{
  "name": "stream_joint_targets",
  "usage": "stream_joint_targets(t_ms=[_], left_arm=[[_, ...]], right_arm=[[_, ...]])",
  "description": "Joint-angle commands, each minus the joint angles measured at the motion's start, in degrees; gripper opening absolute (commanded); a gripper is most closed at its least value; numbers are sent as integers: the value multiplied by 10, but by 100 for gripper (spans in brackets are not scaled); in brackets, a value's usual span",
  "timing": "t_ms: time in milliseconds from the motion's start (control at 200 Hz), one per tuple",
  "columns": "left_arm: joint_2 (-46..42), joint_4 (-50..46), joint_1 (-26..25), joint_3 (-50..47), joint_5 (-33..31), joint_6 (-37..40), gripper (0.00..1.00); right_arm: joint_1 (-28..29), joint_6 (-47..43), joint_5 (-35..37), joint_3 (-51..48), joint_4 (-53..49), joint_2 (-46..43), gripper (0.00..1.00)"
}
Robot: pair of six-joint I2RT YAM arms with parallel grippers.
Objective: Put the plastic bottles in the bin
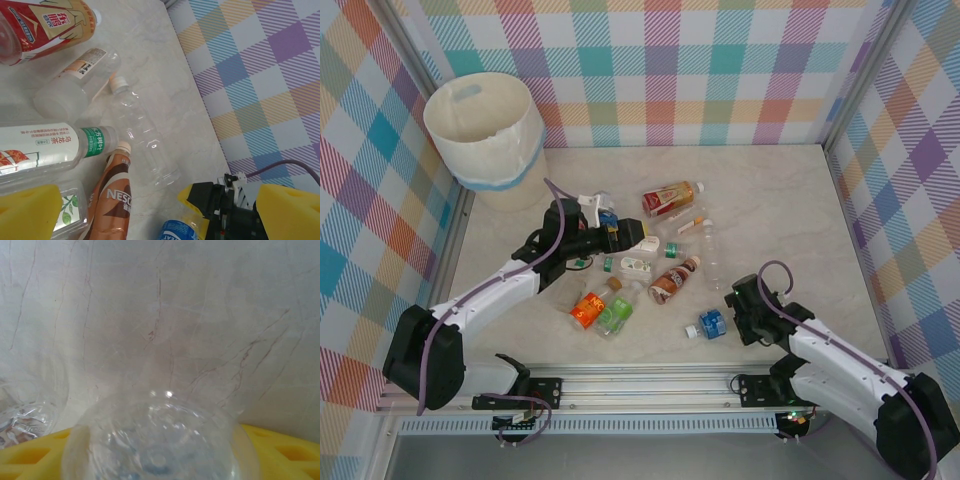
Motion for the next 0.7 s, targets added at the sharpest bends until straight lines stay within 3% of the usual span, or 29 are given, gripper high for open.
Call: stream_joint_targets(t_ms=[0,370,695], left_arm=[[1,44,-6,-7,-15,2,100],[6,27,-6,2,-15,53,100],[7,33,-6,1,33,92,100]], right_arm=[[0,-29,21,-23,29,-14,68],[1,-188,4,-33,84,-84,54],[1,-338,-97,-17,236,-86,47]])
